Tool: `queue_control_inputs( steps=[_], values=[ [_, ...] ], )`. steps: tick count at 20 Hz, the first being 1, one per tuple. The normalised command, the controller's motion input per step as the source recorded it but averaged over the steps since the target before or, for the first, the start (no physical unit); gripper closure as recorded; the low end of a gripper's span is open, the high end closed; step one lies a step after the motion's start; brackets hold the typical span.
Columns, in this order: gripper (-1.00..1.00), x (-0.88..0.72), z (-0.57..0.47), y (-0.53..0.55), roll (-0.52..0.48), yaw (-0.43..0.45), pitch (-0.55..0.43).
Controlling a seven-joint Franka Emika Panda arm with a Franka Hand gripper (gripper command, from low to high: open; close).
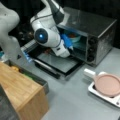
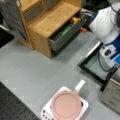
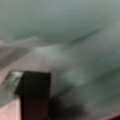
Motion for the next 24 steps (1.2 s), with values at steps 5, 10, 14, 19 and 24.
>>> queue_control_inputs(
  steps=[5, 10, 14, 19, 24],
  values=[
    [1.00, 0.00, -0.10, -0.17, 0.052, -0.008, -0.110],
    [1.00, 0.01, -0.10, -0.31, 0.023, 0.064, -0.113],
    [1.00, 0.03, -0.09, -0.40, -0.008, 0.157, -0.118],
    [1.00, 0.07, -0.09, -0.40, -0.007, 0.223, -0.115],
    [1.00, 0.10, -0.09, -0.33, 0.012, 0.241, -0.111]
  ],
)
